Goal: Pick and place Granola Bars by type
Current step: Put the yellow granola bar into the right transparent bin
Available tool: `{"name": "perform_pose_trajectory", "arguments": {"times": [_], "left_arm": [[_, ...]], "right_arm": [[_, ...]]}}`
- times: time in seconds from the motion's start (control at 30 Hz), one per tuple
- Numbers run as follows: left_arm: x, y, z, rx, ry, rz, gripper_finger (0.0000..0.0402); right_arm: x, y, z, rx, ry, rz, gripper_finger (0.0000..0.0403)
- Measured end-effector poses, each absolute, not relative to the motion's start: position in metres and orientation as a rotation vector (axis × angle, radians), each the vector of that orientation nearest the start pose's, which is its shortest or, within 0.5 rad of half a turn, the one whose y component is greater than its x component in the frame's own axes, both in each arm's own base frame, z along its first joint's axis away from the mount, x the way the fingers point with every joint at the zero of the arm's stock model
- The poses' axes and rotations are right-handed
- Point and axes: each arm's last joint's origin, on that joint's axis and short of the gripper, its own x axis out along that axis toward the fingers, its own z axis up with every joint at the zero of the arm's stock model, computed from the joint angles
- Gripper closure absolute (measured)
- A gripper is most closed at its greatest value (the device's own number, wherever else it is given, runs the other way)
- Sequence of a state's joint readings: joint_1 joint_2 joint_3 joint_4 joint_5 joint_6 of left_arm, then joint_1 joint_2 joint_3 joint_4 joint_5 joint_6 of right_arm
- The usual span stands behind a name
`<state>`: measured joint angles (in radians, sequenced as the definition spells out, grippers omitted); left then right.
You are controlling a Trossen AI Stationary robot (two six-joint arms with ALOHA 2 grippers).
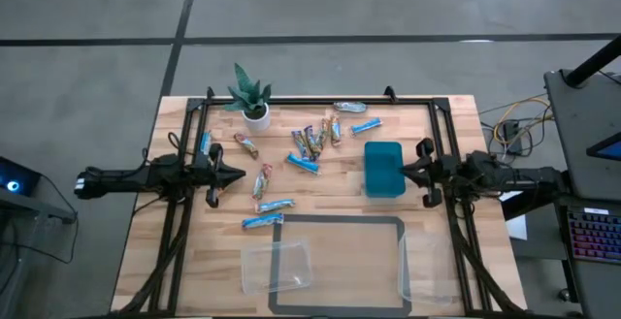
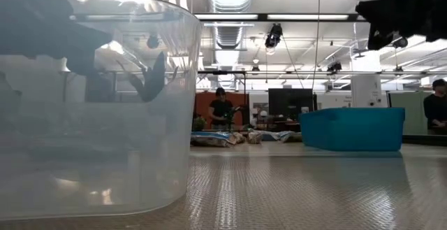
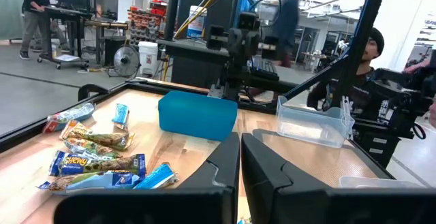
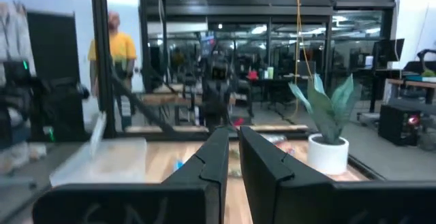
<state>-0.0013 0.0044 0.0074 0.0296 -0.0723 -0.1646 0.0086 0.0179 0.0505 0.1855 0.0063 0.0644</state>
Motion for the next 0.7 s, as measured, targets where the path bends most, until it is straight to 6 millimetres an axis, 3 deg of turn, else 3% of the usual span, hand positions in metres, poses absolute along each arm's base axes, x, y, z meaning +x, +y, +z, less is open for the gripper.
{"name": "perform_pose_trajectory", "arguments": {"times": [0.17, 0.37, 0.7], "left_arm": [[0.097, 0.002, 0.169, -0.166, -0.038, 0.068, 0.0402], [0.097, 0.002, 0.169, -0.166, -0.038, 0.068, 0.0402], [0.097, 0.002, 0.168, -0.166, -0.038, 0.068, 0.0402]], "right_arm": [[0.089, 0.001, 0.231, 0.064, -0.208, 0.010, 0.0340], [0.093, 0.001, 0.289, 0.050, -0.244, 0.011, 0.0295], [0.125, 0.001, 0.374, -0.016, -0.110, 0.006, 0.0245]]}}
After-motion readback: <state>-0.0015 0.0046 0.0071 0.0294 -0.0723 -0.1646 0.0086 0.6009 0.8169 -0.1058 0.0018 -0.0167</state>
